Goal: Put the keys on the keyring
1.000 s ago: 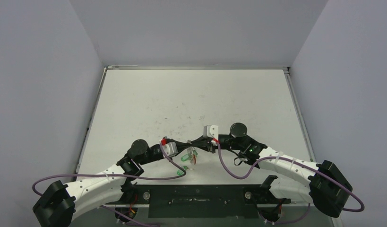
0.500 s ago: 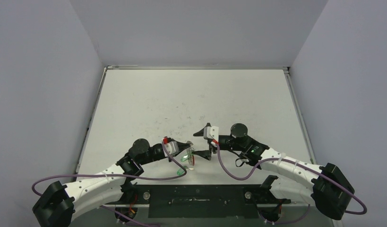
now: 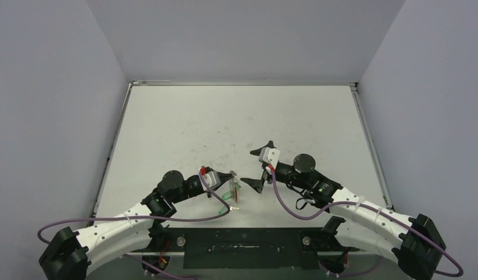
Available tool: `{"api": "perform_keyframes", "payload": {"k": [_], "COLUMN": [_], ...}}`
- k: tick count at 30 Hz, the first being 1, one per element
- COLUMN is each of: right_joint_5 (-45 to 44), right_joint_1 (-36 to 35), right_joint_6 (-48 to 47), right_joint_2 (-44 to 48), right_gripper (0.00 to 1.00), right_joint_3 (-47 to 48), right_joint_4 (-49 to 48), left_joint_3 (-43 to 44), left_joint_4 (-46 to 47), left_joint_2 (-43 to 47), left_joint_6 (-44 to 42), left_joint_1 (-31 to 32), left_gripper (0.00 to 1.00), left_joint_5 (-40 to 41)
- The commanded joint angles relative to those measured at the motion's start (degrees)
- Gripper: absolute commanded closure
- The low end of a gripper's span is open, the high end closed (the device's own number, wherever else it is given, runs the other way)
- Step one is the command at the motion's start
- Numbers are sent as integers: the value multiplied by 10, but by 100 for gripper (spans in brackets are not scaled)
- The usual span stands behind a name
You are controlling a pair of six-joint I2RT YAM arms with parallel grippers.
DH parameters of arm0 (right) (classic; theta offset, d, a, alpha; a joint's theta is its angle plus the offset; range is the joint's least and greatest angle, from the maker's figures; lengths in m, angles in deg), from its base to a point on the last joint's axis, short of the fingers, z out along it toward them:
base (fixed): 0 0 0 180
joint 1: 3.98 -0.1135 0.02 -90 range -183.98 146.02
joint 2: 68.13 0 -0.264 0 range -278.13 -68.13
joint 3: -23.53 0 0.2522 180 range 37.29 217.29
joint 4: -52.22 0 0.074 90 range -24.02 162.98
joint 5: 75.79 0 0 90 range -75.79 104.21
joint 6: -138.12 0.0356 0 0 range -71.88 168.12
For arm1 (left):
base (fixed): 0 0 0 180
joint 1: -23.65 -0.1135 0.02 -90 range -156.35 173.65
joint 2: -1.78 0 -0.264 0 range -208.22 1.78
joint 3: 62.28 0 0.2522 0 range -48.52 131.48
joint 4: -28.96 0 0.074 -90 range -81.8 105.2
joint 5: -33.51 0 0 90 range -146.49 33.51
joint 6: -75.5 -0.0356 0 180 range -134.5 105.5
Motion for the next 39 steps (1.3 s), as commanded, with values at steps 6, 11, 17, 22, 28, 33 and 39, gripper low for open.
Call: {"api": "perform_keyframes", "payload": {"k": [6, 11, 17, 22, 28, 33, 39], "right_joint_5": [-191, -262, -313, -266, -203, -228, -287], "right_joint_1": [26, 33, 37, 38, -20, -104, -187], "right_joint_6": [205, 278, 330, 335, 285, 241, 202], "right_joint_2": [-7, -39, -93, -142, -193, -225, -256], "right_gripper": [0, 0, 0, 0, 9, 15, 20], "right_joint_3": [78, 117, 180, 207, 208, 212, 215], "right_joint_4": [48, 114, 230, 266, 267, 282, 297], "left_joint_3": [72, 88, 102, 108, 122, 142, 163], "left_joint_4": [-21, -30, -84, -157, -275, -379, -457], "left_joint_2": [23, 31, 79, 133, 194, 228, 244], "left_joint_6": [55, 101, 121, 121, 77, 23, -20], "left_joint_1": [-43, -118, -199, -268, -319, -322, -323], "left_gripper": [100, 100, 100, 100, 100, 100, 100], "left_joint_5": [27, -22, -40, -48, -46, -15, 18]}}
